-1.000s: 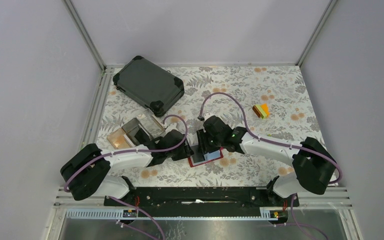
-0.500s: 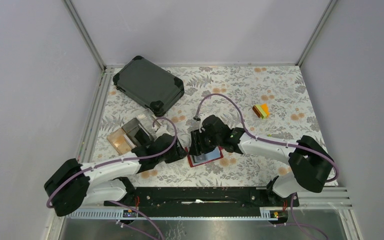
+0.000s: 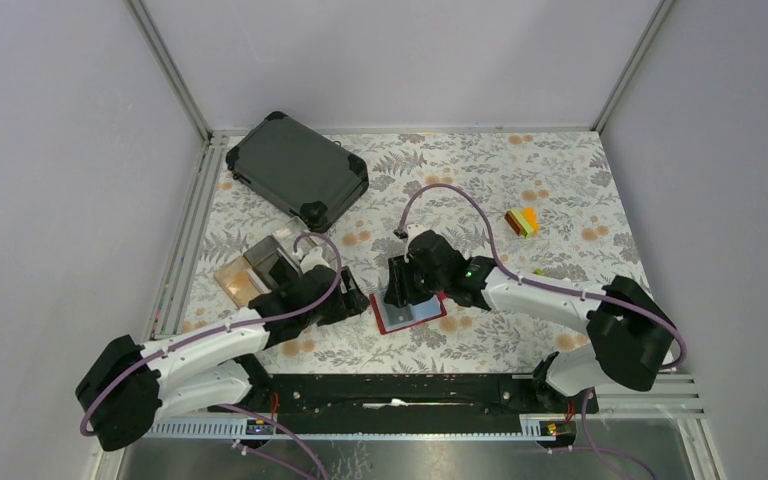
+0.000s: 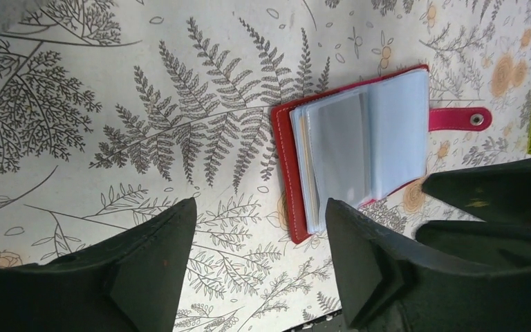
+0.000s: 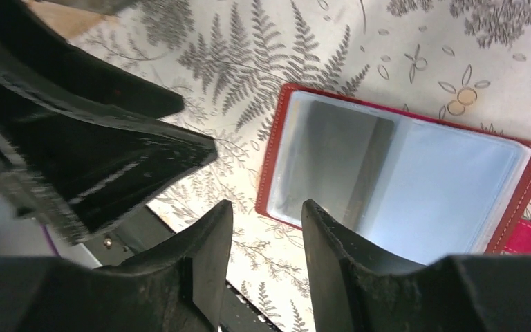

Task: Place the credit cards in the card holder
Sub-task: Insert the credit card into the card holder.

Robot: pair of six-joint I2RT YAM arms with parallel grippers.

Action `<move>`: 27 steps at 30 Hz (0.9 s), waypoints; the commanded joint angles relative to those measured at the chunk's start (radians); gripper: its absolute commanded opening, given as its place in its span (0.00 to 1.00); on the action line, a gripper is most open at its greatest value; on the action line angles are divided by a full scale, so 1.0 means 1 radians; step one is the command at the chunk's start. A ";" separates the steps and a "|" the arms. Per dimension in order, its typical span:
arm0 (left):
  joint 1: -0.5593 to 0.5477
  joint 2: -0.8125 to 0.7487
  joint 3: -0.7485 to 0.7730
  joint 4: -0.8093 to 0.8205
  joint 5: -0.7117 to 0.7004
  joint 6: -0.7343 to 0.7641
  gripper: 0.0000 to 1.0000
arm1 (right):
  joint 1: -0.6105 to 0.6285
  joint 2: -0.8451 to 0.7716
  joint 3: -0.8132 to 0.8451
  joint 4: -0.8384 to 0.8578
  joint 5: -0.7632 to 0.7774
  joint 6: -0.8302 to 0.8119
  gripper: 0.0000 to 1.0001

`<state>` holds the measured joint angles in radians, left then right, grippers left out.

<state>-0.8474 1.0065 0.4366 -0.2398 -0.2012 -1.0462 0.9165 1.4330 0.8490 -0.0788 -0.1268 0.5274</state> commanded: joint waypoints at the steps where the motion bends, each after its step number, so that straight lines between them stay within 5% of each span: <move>1: 0.052 -0.003 0.084 0.003 0.048 0.077 0.74 | 0.005 0.050 -0.037 0.012 0.030 0.019 0.47; 8: 0.244 -0.047 0.163 -0.128 0.120 0.196 0.90 | 0.005 0.058 -0.055 0.024 0.080 0.006 0.46; 16: 0.496 -0.084 0.255 -0.320 0.066 0.307 0.91 | -0.031 -0.003 -0.074 0.015 0.110 -0.048 0.50; 27: 0.902 -0.156 0.206 -0.332 0.127 0.348 0.90 | -0.158 -0.200 -0.189 0.015 0.102 -0.095 0.55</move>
<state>-0.0326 0.8841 0.6514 -0.5846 -0.1120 -0.7265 0.8093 1.3258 0.6945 -0.0708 -0.0429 0.4686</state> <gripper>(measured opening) 0.905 0.536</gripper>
